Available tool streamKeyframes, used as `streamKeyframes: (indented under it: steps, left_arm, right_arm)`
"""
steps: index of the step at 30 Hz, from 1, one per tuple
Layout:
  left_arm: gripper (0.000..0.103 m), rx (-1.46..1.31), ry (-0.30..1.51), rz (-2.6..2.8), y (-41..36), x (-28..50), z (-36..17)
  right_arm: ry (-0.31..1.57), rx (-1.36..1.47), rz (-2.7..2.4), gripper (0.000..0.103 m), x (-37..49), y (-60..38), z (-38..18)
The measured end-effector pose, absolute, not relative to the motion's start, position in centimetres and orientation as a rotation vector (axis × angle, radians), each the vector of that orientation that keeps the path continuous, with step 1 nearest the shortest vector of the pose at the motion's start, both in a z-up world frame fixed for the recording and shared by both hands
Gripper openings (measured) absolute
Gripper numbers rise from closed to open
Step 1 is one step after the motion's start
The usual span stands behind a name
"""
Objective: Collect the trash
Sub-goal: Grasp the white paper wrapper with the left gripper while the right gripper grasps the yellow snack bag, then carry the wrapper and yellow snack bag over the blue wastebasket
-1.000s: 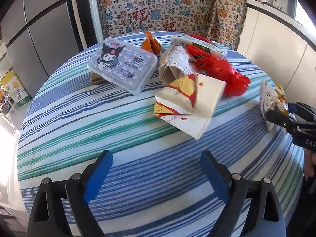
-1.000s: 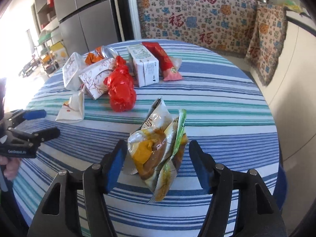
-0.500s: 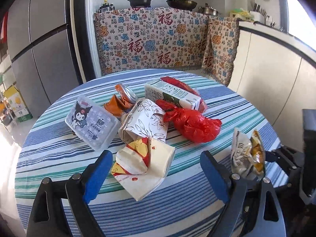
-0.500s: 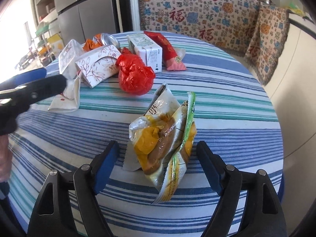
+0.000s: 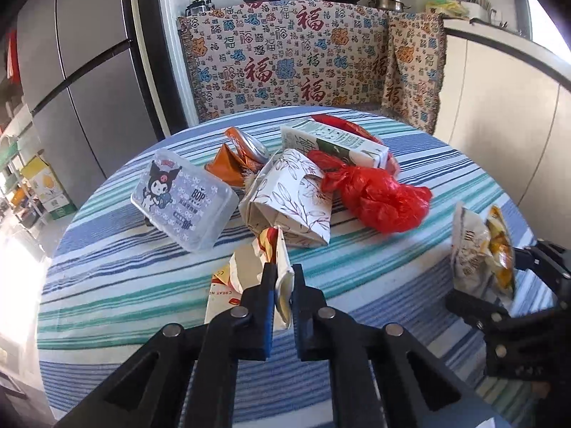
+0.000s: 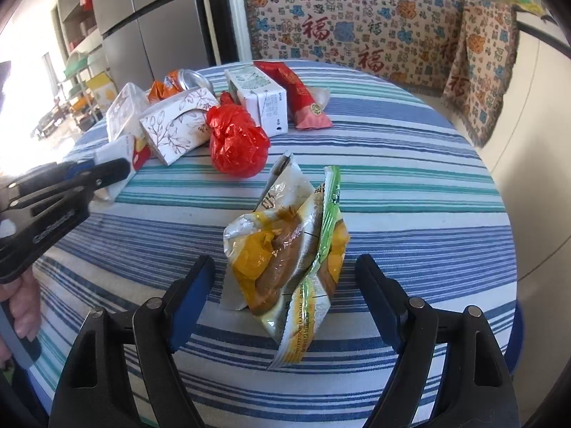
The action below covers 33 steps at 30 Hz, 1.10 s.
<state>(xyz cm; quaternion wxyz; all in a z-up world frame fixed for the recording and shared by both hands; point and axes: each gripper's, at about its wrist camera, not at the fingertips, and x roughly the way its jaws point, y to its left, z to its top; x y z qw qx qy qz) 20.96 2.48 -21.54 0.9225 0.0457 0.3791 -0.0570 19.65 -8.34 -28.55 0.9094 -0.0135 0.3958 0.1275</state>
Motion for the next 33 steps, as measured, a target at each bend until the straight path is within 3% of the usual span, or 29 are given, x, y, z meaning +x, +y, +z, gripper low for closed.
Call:
streamKeyframes:
  steps: [5,6,8,9,20,21,22,23,26,27,28,30,33]
  left_arm:
    - [0.012,0.025,0.786,-0.230,4.5,18.6,-21.1]
    - [0.015,0.028,0.787,-0.231,4.6,18.5,-21.3]
    - [0.030,0.039,0.791,-0.224,4.2,18.3,-21.8]
    - [0.032,0.043,0.790,-0.221,4.0,18.3,-21.9]
    - [0.031,0.151,0.816,-0.192,2.3,17.8,-22.6]
    - [0.028,0.148,0.816,-0.195,2.3,17.8,-22.6]
    - [0.017,0.141,0.818,-0.198,2.4,17.8,-22.6]
    - [0.013,0.130,0.820,-0.200,2.5,18.0,-22.6]
    - [0.008,0.092,0.817,-0.202,3.1,18.1,-22.3]
    - [0.007,0.070,0.816,-0.206,3.4,18.1,-22.2]
    - [0.007,0.047,0.815,-0.210,3.8,18.1,-22.0]
    - [0.006,-0.014,0.811,-0.223,4.7,18.1,-21.7]
    - [0.006,-0.101,0.809,-0.247,5.8,18.2,-21.2]
  right_arm:
    - [0.812,-0.011,0.264,0.082,19.6,-8.6,-28.5]
    - [0.812,-0.012,0.263,0.082,19.6,-8.6,-28.6]
    - [0.813,-0.009,0.267,0.083,19.6,-8.7,-28.6]
    - [0.812,-0.003,0.272,0.083,19.6,-8.8,-28.6]
    - [0.826,0.107,0.277,0.086,19.5,-10.9,-26.7]
    - [0.836,0.101,0.270,0.086,19.6,-10.7,-26.4]
    - [0.845,0.095,0.268,0.086,19.7,-10.3,-26.1]
    - [0.856,0.086,0.267,0.086,19.9,-9.9,-26.0]
    - [0.921,0.015,0.236,0.069,20.8,-8.8,-26.3]
    - [0.931,0.016,0.236,0.052,20.8,-8.8,-26.4]
    - [0.923,0.024,0.231,0.044,20.5,-8.9,-26.2]
    - [0.893,0.031,0.230,0.035,19.5,-9.2,-25.5]
    - [0.863,0.073,0.267,0.031,18.0,-9.9,-24.6]
